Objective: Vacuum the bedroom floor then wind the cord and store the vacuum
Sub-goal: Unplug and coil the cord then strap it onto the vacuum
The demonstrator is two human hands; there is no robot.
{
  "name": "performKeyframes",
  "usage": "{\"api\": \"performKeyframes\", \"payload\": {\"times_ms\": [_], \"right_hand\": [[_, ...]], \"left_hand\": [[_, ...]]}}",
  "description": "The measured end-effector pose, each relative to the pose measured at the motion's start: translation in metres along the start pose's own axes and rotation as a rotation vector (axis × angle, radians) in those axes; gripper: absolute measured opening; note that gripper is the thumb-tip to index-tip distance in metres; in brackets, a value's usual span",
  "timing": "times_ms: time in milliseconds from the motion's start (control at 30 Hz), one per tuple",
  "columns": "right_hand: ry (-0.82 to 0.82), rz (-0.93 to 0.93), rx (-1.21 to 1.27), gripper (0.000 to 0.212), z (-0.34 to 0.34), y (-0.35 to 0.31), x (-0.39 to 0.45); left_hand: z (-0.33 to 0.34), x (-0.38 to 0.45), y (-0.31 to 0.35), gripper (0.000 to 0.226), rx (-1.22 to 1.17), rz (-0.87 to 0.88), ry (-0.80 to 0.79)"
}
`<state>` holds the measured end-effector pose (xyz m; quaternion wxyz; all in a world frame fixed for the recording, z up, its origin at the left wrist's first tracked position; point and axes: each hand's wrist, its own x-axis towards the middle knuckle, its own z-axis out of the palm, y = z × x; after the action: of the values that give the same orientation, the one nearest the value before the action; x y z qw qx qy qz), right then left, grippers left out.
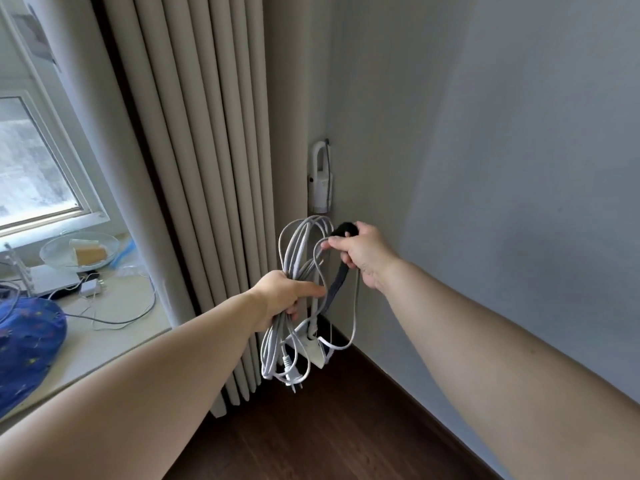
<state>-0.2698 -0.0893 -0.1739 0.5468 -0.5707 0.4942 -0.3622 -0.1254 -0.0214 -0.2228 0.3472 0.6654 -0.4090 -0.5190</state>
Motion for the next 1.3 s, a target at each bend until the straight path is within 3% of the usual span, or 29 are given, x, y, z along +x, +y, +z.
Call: {"api": "performKeyframes", "payload": {"times_ms": [167, 300, 467, 600, 700, 800, 1000, 1200, 1300], "right_hand": [[0.054, -0.005, 0.029, 0.014, -0.006, -0.008, 0.001], [0.043, 0.031, 0.099, 0.011, -0.004, -0.005, 0.001], [0.075, 0.066, -0.013, 0.015, -0.016, 0.002, -0.003], [-0.023, 0.242, -0.086, 0.008, -0.019, 0.006, -0.012], [-0.052, 0.311, 0.138, 0.009, -0.007, -0.005, -0.017], [-0.053, 0.327, 0.307, 0.018, 0.006, -0.017, -0.013], [-0.018, 0.340, 0.536, 0.024, 0.021, -0.018, -0.001], [0.082, 0.365, 0.112, 0.015, 0.006, 0.015, 0.011], [-0.005, 0.491, -0.072, 0.009, 0.003, 0.043, 0.007]], "left_hand": [[0.009, 0.000, 0.004, 0.027, -0.175, -0.009, -0.073], [0.017, -0.001, 0.009, 0.023, -0.128, 0.013, 0.049], [0.012, 0.006, 0.006, 0.033, -0.273, 0.054, 0.084], [0.011, 0.004, 0.010, 0.034, -0.181, 0.162, 0.146], [0.014, 0.000, 0.009, 0.023, -0.042, 0.165, 0.100], [0.020, -0.001, 0.005, 0.040, -0.008, 0.115, 0.037], [0.026, 0.001, 0.003, 0.023, -0.033, 0.042, 0.063], [0.011, 0.009, -0.018, 0.027, -0.133, 0.018, 0.127], [-0.004, 0.010, -0.023, 0.026, -0.269, -0.016, 0.129]]}}
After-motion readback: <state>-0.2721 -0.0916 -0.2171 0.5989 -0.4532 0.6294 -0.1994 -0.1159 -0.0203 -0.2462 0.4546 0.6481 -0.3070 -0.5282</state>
